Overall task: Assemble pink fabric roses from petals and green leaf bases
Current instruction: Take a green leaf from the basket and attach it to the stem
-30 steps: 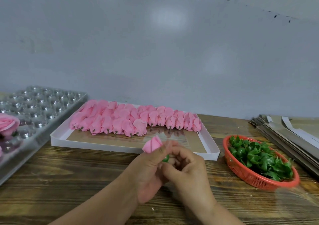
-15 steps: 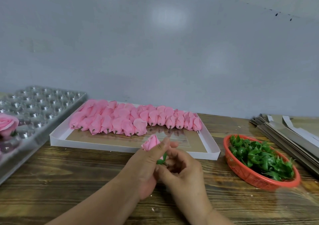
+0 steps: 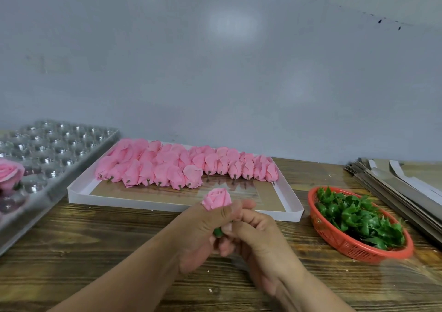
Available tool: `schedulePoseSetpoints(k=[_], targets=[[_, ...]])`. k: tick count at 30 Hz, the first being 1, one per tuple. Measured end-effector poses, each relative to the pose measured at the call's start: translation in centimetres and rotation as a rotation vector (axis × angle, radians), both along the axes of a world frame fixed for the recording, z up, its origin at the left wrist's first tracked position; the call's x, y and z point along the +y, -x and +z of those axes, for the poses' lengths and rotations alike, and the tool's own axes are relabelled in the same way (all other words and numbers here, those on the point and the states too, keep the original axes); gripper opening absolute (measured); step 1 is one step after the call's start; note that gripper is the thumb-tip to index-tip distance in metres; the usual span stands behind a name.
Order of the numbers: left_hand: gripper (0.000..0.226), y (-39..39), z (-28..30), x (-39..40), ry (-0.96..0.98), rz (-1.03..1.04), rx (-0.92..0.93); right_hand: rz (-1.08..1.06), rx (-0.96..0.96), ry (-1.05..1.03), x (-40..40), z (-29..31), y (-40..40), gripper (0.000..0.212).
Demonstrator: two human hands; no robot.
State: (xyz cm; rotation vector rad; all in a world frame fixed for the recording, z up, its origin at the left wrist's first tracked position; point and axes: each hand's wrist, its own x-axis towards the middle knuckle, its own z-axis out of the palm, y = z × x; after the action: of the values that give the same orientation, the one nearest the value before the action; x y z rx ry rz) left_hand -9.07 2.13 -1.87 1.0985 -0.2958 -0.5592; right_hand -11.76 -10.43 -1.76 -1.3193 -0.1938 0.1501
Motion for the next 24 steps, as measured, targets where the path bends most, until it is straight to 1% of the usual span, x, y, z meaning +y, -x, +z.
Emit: schedulePoseSetpoints(k=[3, 4, 6, 8, 10, 12, 13, 15, 16, 18, 21, 24], targets=[[0.047, 0.0, 0.2, -0.3, 0.009, 0.048, 0.036, -0.060, -0.020, -0.010, 0.2, -0.3, 0.1, 0.007], [0.046, 0.0, 0.3, -0.5, 0.030, 0.080, 0.070, -0.108, -0.062, 0.004, 0.3, -0.5, 0.2, 0.013], [0.045, 0.0, 0.2, -1.0, 0.095, 0.161, 0.149, -0.206, -0.197, 0.110, 0.7, -0.9, 0.3, 0.025], [0.040, 0.1, 0.2, -1.6, 0.156, 0.227, 0.220, -0.332, -0.309, 0.272, 1.2, -1.3, 0.5, 0.031], [0.036, 0.4, 0.0, -2.2, 0.183, 0.255, 0.244, -0.455, -0.369, 0.358, 1.5, -1.5, 0.5, 0.029], [0.037, 0.6, -0.1, -2.6, 0.182, 0.262, 0.234, -0.499, -0.387, 0.355, 1.4, -1.4, 0.5, 0.016], [0.040, 0.6, -0.3, -2.6, 0.174, 0.261, 0.216, -0.485, -0.379, 0.344, 1.3, -1.4, 0.5, 0.010], [0.051, 0.6, -0.4, -2.3, 0.152, 0.235, 0.154, -0.426, -0.342, 0.313, 1.0, -1.5, 0.4, 0.010], [0.057, 0.6, -0.4, -2.1, 0.132, 0.217, 0.117, -0.384, -0.317, 0.285, 0.9, -1.4, 0.3, 0.006], [0.063, 0.5, -0.4, -1.5, 0.053, 0.179, 0.050, -0.276, -0.238, 0.183, 0.6, -1.2, 0.3, 0.008], [0.050, 0.2, -0.2, -0.6, -0.028, 0.091, -0.026, -0.113, -0.130, 0.028, 0.5, -0.7, 0.3, 0.005], [0.046, 0.0, 0.0, 0.0, -0.023, 0.001, -0.065, -0.021, -0.087, 0.009, 0.3, -0.2, 0.4, 0.005]])
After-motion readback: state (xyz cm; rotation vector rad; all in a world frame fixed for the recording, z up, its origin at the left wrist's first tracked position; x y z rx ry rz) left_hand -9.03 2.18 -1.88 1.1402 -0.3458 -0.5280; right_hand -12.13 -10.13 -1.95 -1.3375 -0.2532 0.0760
